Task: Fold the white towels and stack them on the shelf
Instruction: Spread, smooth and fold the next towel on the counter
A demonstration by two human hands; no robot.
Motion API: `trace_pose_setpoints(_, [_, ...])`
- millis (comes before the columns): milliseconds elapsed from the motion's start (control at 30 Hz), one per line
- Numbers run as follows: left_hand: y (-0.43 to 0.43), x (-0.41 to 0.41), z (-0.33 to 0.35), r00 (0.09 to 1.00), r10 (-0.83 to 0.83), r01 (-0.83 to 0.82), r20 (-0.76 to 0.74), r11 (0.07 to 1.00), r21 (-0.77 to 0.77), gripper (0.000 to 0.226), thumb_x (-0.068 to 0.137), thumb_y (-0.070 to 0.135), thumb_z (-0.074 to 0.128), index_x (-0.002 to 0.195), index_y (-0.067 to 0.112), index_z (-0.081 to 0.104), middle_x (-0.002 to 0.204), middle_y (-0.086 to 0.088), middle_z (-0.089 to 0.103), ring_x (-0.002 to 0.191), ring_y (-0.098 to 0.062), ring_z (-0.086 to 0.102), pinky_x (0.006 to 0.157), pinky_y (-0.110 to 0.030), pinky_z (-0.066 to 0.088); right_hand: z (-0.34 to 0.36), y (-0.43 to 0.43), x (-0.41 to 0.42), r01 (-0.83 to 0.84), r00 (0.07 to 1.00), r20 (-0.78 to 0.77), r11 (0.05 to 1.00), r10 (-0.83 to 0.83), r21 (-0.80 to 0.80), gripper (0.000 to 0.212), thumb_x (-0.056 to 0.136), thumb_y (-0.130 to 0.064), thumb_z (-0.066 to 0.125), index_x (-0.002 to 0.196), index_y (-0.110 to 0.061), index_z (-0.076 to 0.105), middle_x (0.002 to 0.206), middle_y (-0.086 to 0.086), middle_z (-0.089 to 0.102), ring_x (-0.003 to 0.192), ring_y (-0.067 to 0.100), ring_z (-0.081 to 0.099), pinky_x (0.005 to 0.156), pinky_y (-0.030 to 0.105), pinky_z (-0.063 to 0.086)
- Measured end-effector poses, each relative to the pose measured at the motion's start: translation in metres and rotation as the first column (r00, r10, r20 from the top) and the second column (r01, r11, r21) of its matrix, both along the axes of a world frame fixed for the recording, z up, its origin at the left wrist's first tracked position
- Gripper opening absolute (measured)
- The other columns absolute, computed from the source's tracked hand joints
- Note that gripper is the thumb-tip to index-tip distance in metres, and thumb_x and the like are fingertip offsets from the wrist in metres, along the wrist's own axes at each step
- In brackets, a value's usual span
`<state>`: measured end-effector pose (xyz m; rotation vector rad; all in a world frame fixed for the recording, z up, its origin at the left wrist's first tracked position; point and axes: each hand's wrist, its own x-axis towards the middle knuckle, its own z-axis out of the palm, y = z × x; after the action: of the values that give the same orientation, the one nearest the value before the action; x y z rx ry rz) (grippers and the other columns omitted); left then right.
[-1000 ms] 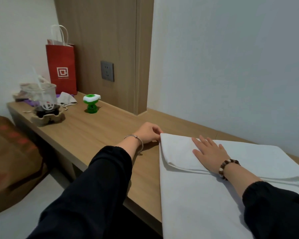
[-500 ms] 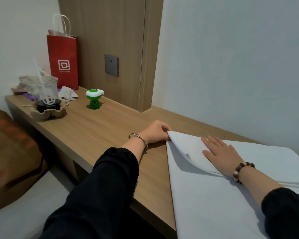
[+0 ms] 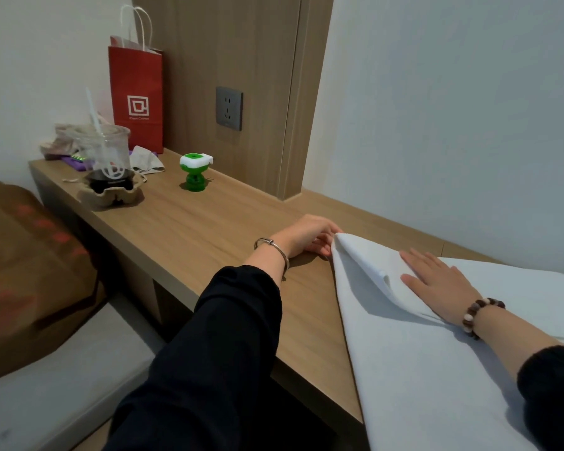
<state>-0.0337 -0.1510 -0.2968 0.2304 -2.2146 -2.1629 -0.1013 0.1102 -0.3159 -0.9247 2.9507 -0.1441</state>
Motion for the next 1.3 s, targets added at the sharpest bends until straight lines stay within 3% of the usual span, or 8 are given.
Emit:
trace_pose_setpoints(167, [0.011,-0.007,0.003,0.983,0.018,0.019,0.182,0.98,-0.198,0.047,0.088,0.056,0.051,0.091,0.009,0.061,0.072,-0.006,0.059,0.05,-0.014,0.059,0.048,-0.021,0.051,-0.002,0.0,-0.001,0.009,1.0,-0.01,1.0,-0.009,0.003,0.054,0.1,-0.046,0.025,0.151,-0.034,0.012,0.16,-0.012,0.003,0.146,0.009,0.001,0.116,0.042,0.003])
trace_pose_setpoints(433, [0.017,-0.006,0.004,0.988,0.055,-0.024,0.141,0.976,-0.218,0.017,0.088,0.013,0.063,0.104,0.009,0.065,0.093,-0.005,0.058,0.072,-0.013,0.055,0.049,-0.019,0.05,-0.002,-0.001,-0.001,0.007,1.0,-0.024,1.0,-0.007,0.008,0.054,0.1,-0.046,0.025,0.151,-0.034,0.011,0.16,-0.012,0.003,0.146,0.009,0.001,0.116,0.042,0.004])
trace_pose_setpoints(633, [0.029,-0.002,0.009,0.987,0.148,-0.117,0.067,0.935,-0.333,0.045,0.087,0.005,0.059,0.13,0.017,0.052,0.088,-0.003,0.055,0.072,-0.014,0.054,0.055,-0.022,0.049,-0.004,-0.002,-0.002,0.018,0.999,-0.043,1.0,-0.018,0.015,0.055,0.1,-0.047,0.023,0.152,-0.034,0.011,0.16,-0.01,0.003,0.147,0.011,0.001,0.117,0.043,0.005])
trace_pose_setpoints(700, [0.037,-0.001,0.013,0.978,0.207,-0.151,0.029,0.795,-0.587,0.055,0.086,0.005,0.056,0.137,0.02,0.045,0.117,-0.006,0.056,0.1,-0.023,0.058,0.075,-0.029,0.051,-0.005,-0.004,-0.002,0.023,0.998,-0.058,1.0,-0.021,0.021,0.055,0.1,-0.047,0.022,0.152,-0.033,0.01,0.16,-0.01,0.003,0.147,0.011,0.001,0.117,0.044,0.006])
trace_pose_setpoints(767, [0.053,0.002,0.019,0.97,0.238,-0.144,-0.043,0.425,-0.893,0.051,0.086,0.006,0.053,0.134,0.018,0.047,0.131,-0.006,0.05,0.118,-0.027,0.049,0.091,-0.037,0.044,-0.005,-0.004,-0.001,0.023,0.998,-0.058,0.999,-0.022,0.022,0.055,0.1,-0.048,0.021,0.152,-0.033,0.01,0.16,-0.009,0.003,0.147,0.012,0.001,0.117,0.045,0.005])
trace_pose_setpoints(867, [0.09,0.004,0.019,0.984,0.163,-0.086,-0.073,0.077,-0.993,0.039,0.086,0.013,0.053,0.125,0.014,0.051,0.129,-0.008,0.049,0.122,-0.027,0.042,0.095,-0.039,0.037,-0.005,-0.004,0.0,0.021,0.998,-0.06,0.999,-0.019,0.025,0.056,0.099,-0.048,0.02,0.152,-0.032,0.009,0.16,-0.009,0.002,0.147,0.013,0.001,0.116,0.045,0.005])
trace_pose_setpoints(1033, [0.115,0.015,-0.016,0.987,0.144,0.05,0.075,0.169,-0.984,0.063,0.1,0.038,0.027,0.151,0.009,0.004,0.16,-0.006,0.0,0.146,-0.027,-0.003,0.117,-0.05,0.002,-0.003,-0.006,-0.001,0.021,0.999,-0.03,1.0,-0.021,0.013,0.054,0.101,-0.042,0.019,0.152,-0.03,0.01,0.161,-0.008,0.002,0.147,0.014,0.0,0.116,0.047,0.003])
trace_pose_setpoints(1300, [0.105,0.015,-0.027,0.99,0.12,0.047,0.068,0.174,-0.984,0.07,0.092,0.064,0.012,0.152,0.028,0.001,0.16,0.003,-0.009,0.146,-0.022,-0.011,0.116,-0.05,-0.005,-0.002,0.023,-0.014,0.04,0.999,0.002,0.999,-0.04,0.008,0.055,0.099,-0.048,0.012,0.152,-0.034,0.006,0.161,-0.007,-0.005,0.147,0.014,-0.006,0.115,0.051,-0.003])
